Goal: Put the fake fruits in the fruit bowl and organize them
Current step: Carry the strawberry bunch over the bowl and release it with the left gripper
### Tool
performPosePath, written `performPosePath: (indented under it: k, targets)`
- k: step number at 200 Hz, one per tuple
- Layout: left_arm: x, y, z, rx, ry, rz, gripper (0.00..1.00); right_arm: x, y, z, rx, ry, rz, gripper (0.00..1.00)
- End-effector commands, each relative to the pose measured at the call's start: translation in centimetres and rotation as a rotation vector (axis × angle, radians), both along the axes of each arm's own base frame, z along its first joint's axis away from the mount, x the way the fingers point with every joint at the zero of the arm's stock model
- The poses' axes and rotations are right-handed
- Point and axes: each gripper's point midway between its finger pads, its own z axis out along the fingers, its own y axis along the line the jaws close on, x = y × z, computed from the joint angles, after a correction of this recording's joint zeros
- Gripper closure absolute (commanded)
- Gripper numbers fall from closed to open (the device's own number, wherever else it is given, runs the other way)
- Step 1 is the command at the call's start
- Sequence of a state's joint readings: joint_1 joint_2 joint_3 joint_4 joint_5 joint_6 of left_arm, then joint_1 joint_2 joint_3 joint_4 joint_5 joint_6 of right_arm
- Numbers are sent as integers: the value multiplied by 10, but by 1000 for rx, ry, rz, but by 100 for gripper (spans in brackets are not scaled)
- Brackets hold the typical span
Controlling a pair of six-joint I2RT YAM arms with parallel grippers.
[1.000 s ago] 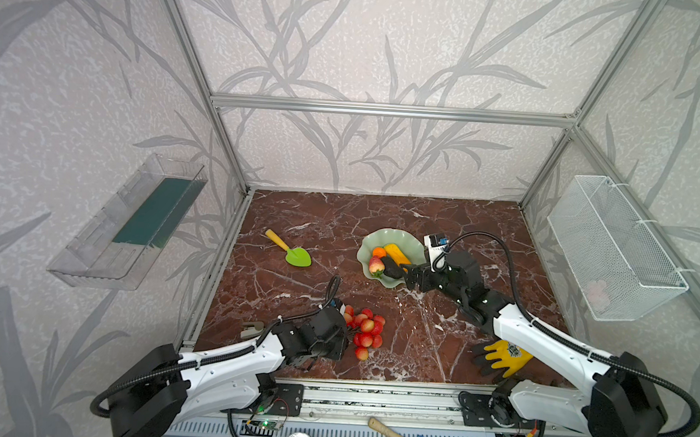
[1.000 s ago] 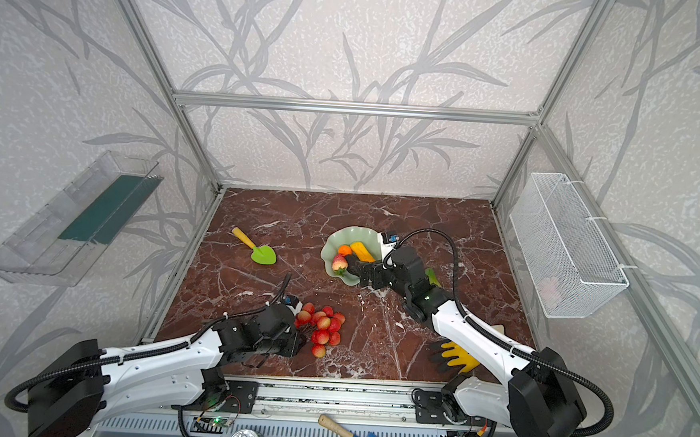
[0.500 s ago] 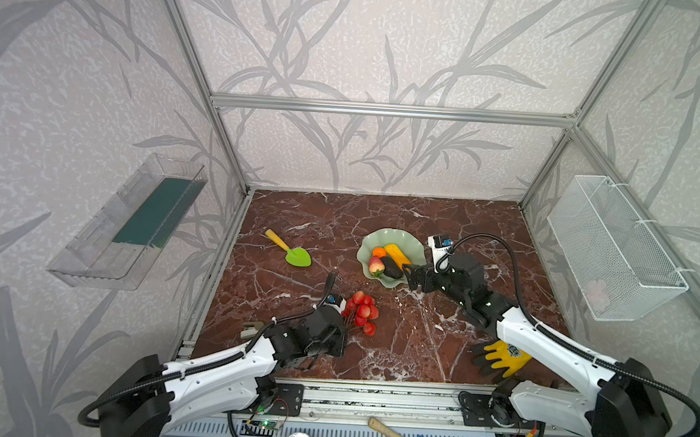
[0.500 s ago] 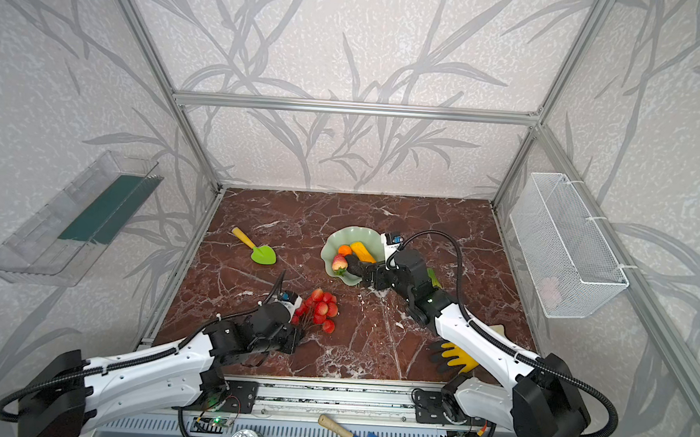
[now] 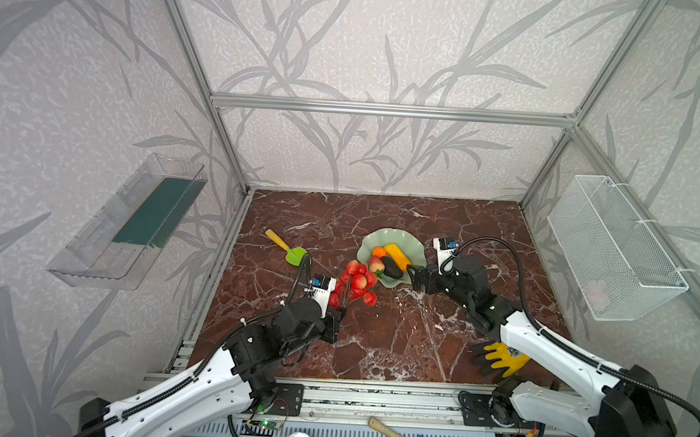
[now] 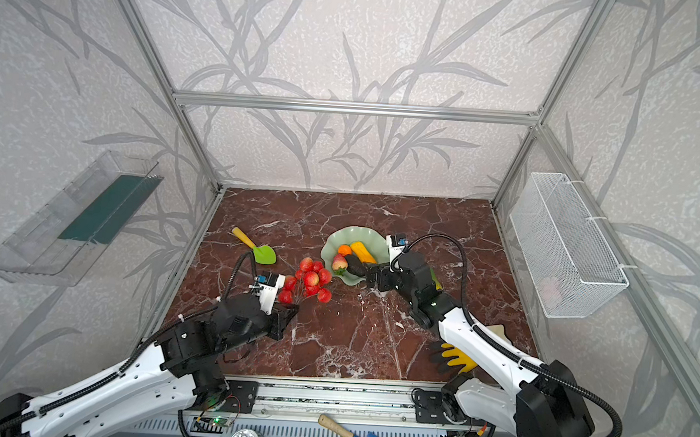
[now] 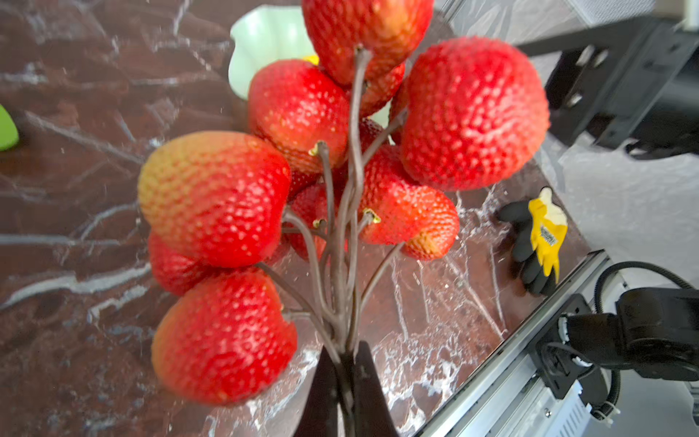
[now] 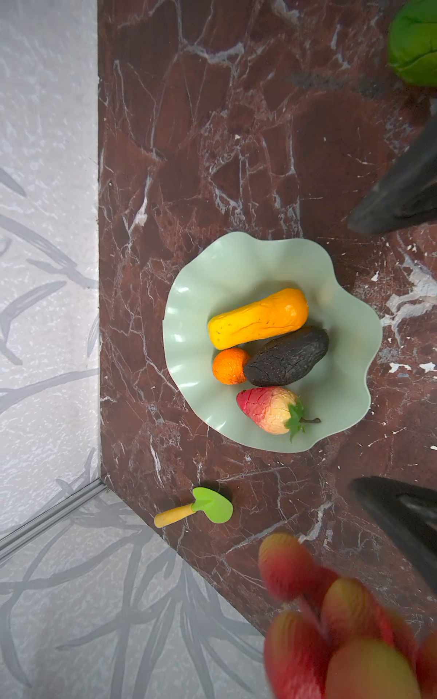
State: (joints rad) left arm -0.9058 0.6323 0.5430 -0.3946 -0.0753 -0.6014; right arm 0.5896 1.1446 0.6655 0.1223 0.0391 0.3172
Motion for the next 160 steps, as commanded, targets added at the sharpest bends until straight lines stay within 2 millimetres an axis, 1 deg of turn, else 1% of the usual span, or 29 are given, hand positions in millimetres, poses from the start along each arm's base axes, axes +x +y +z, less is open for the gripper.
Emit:
performPosePath:
  k: [1, 13, 33, 51, 66, 68, 92, 117, 136, 160]
  targets:
    - [13, -5, 28, 41, -107, -16, 100, -1, -11, 9, 19, -28, -44, 1]
    - [23, -15, 35, 60, -141, -36, 100, -2, -14, 10, 23, -35, -53, 1]
    - [43, -41, 47, 78, -169, -93, 100, -4, -18, 12, 22, -41, -59, 1]
    - [65, -64, 51, 91, -165, -152, 100, -7, -23, 14, 13, -44, -69, 1]
    - [88, -76, 54, 73, -157, -172, 100, -11, -29, 16, 6, -51, -80, 1]
    - [91, -77, 56, 63, -161, -173, 100, -11, -30, 16, 6, -52, -81, 1]
    - [126, -93, 55, 17, -153, -203, 100, -19, -42, 17, -11, -63, -101, 1]
    - [153, -110, 39, 58, -130, -223, 100, -27, -54, 16, -25, -73, -130, 1]
    - [167, -124, 14, 79, -73, -244, 100, -30, -61, 15, -34, -78, -146, 1]
    - [179, -130, -25, 167, 22, -248, 100, -30, -65, 14, -46, -81, -156, 1]
